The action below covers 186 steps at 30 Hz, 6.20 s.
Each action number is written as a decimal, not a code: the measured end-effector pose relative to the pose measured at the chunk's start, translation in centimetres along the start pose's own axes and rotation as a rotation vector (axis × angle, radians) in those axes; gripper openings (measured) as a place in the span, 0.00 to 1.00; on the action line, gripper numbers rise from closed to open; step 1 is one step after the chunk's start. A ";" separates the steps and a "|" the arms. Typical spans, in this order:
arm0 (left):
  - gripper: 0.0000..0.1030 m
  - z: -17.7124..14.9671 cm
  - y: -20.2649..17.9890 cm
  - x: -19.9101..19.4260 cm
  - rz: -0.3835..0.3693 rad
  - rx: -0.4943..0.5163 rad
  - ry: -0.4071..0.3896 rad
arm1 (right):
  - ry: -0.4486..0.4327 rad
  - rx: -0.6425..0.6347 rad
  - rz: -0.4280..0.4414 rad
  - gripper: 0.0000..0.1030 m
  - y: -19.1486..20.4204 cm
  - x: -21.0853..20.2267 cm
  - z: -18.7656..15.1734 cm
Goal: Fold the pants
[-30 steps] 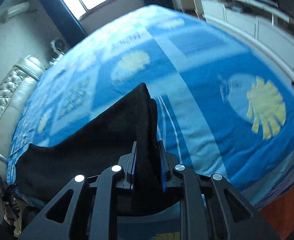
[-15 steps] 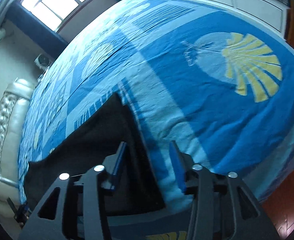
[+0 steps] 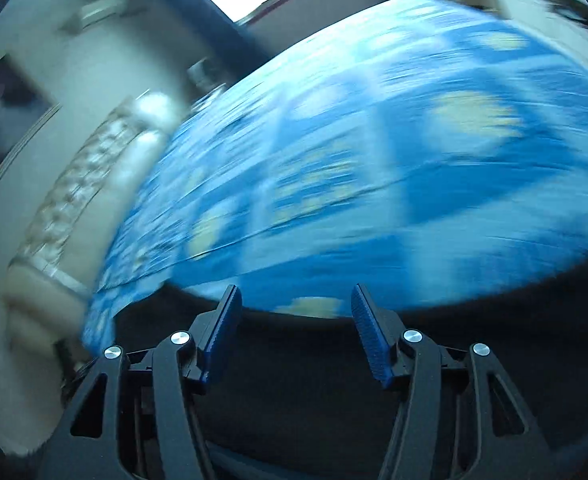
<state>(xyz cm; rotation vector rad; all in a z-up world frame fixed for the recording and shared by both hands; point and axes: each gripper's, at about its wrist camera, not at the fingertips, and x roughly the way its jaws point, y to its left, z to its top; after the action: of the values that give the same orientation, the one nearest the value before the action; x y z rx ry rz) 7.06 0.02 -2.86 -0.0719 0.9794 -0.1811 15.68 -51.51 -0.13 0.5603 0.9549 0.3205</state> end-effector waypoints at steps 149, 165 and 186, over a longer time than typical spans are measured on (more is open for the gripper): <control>0.97 -2.3 1.6 -2.9 -0.013 -0.049 -0.008 | 0.090 -0.205 -0.282 0.29 17.2 11.9 -15.3; 0.97 -2.3 2.2 -2.5 -0.022 -0.069 0.006 | 0.151 -0.155 -0.133 0.62 18.0 13.1 -16.8; 0.97 2.7 13.7 -4.6 -0.068 -0.183 -0.089 | 0.077 0.007 0.153 0.69 18.5 9.1 -16.0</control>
<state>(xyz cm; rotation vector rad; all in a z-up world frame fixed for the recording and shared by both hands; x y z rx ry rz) 8.43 14.22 0.41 -0.2790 0.9033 -0.1486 7.00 -27.02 -2.73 0.6323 0.9896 0.4788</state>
